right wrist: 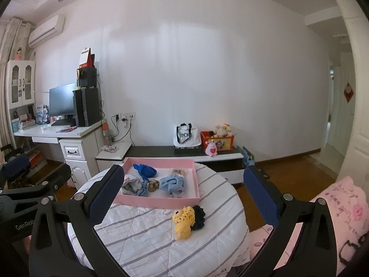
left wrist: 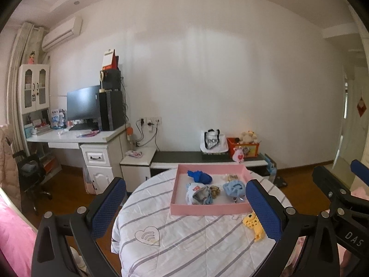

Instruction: Organize soft objects

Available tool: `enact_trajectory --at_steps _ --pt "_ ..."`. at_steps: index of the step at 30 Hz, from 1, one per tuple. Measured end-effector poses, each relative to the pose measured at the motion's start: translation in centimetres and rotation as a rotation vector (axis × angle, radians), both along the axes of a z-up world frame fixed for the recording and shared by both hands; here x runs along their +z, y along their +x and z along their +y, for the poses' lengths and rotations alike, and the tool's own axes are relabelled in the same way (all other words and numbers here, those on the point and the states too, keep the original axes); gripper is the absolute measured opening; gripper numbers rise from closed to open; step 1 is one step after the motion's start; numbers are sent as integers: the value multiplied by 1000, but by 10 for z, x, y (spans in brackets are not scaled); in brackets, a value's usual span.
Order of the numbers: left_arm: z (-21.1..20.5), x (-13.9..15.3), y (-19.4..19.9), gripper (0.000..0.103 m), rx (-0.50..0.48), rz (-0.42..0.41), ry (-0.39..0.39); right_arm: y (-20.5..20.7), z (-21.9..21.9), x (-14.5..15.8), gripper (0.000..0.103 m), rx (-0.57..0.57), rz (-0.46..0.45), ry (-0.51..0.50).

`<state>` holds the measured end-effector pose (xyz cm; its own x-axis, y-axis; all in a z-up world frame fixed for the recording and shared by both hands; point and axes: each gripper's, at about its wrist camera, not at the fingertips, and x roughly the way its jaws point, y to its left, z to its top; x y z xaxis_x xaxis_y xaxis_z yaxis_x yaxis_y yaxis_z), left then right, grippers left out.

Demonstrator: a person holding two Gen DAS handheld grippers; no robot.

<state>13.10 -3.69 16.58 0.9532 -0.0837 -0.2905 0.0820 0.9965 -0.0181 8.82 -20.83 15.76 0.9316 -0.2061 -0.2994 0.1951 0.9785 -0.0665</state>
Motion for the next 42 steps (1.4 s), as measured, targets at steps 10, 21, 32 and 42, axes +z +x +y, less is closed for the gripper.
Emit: enact_trajectory --at_steps 10,21,32,42 --pt "-7 -9 -8 103 13 -27 1 -11 1 3 103 10 -30 -1" --pt "-8 -13 -5 103 19 -33 -1 -14 4 3 103 6 -34 -14" --pt "-10 -19 -4 103 25 -30 4 -15 4 2 103 9 -28 -12" --pt "-11 -21 -5 103 23 -23 8 -11 2 -1 103 8 -18 -10"
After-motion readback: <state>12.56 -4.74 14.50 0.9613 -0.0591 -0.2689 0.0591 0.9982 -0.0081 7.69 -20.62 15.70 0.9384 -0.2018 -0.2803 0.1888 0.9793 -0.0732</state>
